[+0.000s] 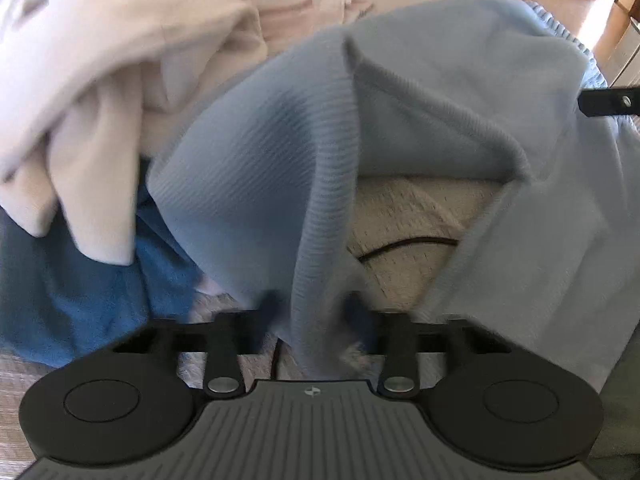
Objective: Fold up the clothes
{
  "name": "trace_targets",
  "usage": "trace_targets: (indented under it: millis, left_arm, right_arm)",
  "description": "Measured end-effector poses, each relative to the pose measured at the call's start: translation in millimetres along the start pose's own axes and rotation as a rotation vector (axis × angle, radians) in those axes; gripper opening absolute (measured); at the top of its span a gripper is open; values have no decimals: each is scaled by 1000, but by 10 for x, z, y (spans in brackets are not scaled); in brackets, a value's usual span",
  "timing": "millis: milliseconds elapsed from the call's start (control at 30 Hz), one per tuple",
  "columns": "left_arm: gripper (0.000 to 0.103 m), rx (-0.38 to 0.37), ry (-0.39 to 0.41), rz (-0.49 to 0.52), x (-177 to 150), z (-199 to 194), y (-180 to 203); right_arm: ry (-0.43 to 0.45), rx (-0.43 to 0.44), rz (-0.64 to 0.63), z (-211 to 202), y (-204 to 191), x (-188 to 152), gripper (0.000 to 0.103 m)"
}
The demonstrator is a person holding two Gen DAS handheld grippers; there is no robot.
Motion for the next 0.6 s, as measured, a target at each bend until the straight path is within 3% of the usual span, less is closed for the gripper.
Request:
trace_targets:
  millis: [33,133,233,433,600]
  left_arm:
    - [8,-26,-12,-18,-11,2,-23]
    - [6,1,-8,8,-57,-183,-72]
    - [6,87,9,39,-97,-463,-161]
    - [6,394,98,193,-105,-1180,-211]
    - [6,616,154,237,127,-1339,-271]
  right_arm:
    - [1,6,-2,-4,-20,-33,39]
    - [-2,0,-9,-31,-50,-108,39]
    - [-2,0,-7,-49,-59,-140,39]
    - [19,18,-17,-111,-116,-169,39]
    - [29,53,-4,-194,-125,-217,39]
Point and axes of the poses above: each gripper's, at about its wrist camera, not at the fingertips, and z roughly the way its jaws point, y to its right, x to its top, the point moved 2 cm from there along z, roughly the way its jaws point, and after that the axes turned 5 degrees about -x, right-handed, at the moved point
